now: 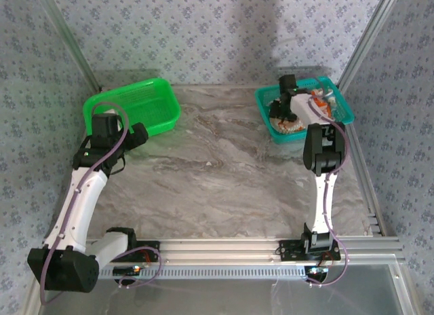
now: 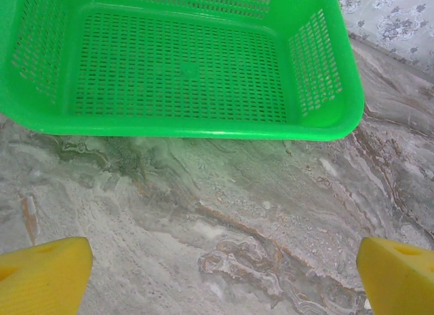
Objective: Fold and stack the towels
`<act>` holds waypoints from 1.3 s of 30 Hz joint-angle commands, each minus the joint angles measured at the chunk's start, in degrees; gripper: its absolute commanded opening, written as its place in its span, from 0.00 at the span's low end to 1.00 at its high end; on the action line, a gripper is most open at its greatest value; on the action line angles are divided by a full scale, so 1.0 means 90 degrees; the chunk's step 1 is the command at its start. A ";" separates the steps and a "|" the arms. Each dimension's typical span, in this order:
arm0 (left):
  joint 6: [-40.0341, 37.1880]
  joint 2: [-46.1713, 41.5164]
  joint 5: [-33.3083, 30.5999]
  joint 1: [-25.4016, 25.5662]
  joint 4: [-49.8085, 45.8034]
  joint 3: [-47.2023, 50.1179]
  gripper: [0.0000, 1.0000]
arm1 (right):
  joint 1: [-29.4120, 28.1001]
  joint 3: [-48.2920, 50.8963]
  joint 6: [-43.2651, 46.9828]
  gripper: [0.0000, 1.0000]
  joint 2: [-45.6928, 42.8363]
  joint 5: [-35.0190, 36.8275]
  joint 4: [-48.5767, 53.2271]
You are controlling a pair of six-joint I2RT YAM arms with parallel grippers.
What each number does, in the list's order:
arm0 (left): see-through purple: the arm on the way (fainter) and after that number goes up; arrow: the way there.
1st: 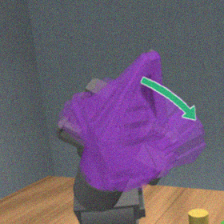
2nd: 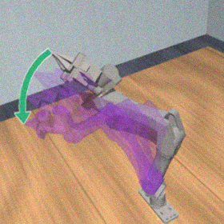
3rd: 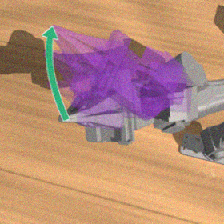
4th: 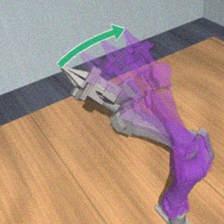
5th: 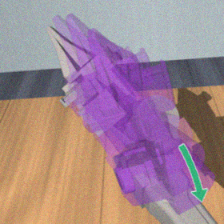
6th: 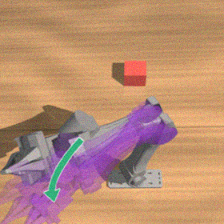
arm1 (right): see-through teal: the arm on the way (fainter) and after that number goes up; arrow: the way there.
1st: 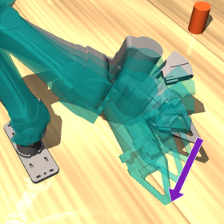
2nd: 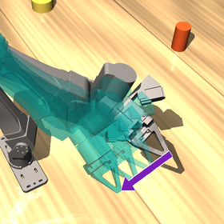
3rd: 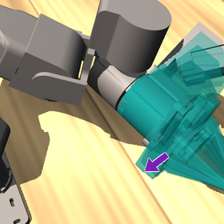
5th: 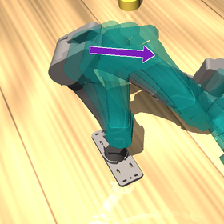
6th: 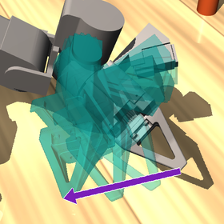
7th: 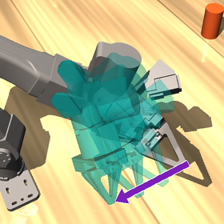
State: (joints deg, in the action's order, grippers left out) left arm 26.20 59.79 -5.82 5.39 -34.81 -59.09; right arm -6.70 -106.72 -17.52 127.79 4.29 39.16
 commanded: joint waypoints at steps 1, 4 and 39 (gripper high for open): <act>0.0026 0.0072 -0.0001 0.0036 0.0021 -0.0169 1.00 | 0.0010 0.0139 -0.0195 0.47 -0.0056 0.0140 0.0128; -0.0027 0.0124 0.0022 0.0037 -0.0055 -0.0306 1.00 | 0.0033 0.0152 -0.0327 0.18 -0.0101 0.0252 0.0141; -0.0244 -0.0318 0.0647 0.0133 -0.0073 -0.0999 1.00 | -0.3260 -0.0529 0.1500 0.00 -0.4239 0.1322 -0.1110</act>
State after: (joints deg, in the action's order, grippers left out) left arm 25.26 58.98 -0.67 6.07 -34.63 -67.18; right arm -33.89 -112.18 -2.13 90.24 18.04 28.47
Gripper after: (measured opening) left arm 0.998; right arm 0.050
